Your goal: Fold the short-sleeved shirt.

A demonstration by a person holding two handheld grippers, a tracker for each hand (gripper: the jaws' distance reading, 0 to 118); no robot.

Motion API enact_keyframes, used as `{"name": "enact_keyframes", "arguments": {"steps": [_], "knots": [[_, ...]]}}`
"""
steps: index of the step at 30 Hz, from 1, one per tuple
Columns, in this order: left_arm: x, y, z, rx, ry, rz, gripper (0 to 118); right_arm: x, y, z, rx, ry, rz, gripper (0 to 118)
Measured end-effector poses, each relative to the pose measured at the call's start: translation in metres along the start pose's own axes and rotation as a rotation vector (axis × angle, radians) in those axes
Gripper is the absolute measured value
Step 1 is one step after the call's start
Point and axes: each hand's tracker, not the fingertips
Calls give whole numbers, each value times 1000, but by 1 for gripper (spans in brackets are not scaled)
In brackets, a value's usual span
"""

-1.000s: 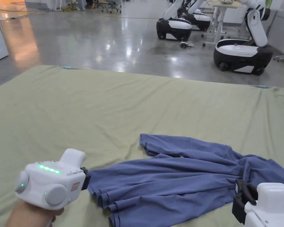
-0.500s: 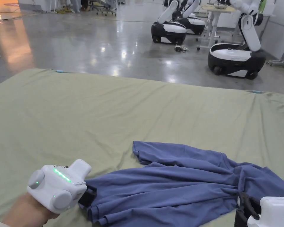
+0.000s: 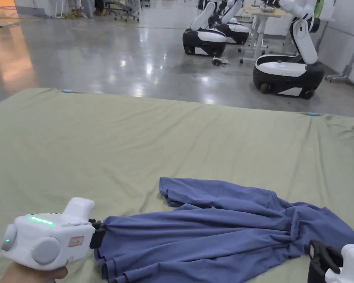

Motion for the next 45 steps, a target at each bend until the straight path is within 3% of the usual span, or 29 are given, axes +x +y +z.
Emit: {"name": "enact_keyframes", "arguments": {"steps": [4,8,11,14,17,18,19,20,21,22,23,24,29,31,32,33,34,35,39,42,45], "knots": [[10,4,19,43,-8,58,0,31,-3,-18,-46,-38,-7,1],[17,11,28,47,-21,76,0,83,-1,-55,-141,-143,-5,1],[21,13,32,53,-46,86,0,131,7,-86,-226,-172,-90,1],[25,13,32,56,-46,71,0,168,19,-123,-281,-234,-93,1],[31,15,34,45,-50,72,0,188,28,-160,-380,-191,-166,1],[32,15,34,42,-49,71,0,196,28,-175,-411,-192,-217,8],[32,16,33,40,-46,70,0,202,27,-187,-430,-193,-278,43],[33,16,33,38,-43,66,0,210,25,-199,-443,-189,-358,87],[33,16,32,36,-41,66,0,217,22,-210,-464,-162,-438,118],[34,17,32,33,-38,67,0,223,17,-222,-517,-147,-511,114],[34,17,32,31,-35,66,0,224,14,-229,-533,-129,-536,112],[34,18,32,26,-36,68,0,221,26,-230,-523,-170,-544,112],[39,19,35,5,-12,56,0,223,6,-266,-580,-219,-512,111],[18,26,19,0,-13,48,0,225,7,-274,-591,-212,-512,105],[16,26,16,-3,-5,42,0,213,6,-263,-596,-218,-501,96],[16,27,15,-7,0,37,0,212,7,-264,-600,-219,-491,75],[16,27,14,-4,7,33,0,211,9,-265,-610,-220,-486,31],[8,28,6,-9,6,38,0,210,7,-266,-637,-204,-488,4],[0,31,-5,-11,32,70,0,210,14,-260,-621,-204,-493,3],[-14,43,-3,19,9,151,0,201,38,-215,-409,-263,-496,3],[-5,72,22,85,13,173,0,206,74,-199,-345,-171,-493,3]]}}
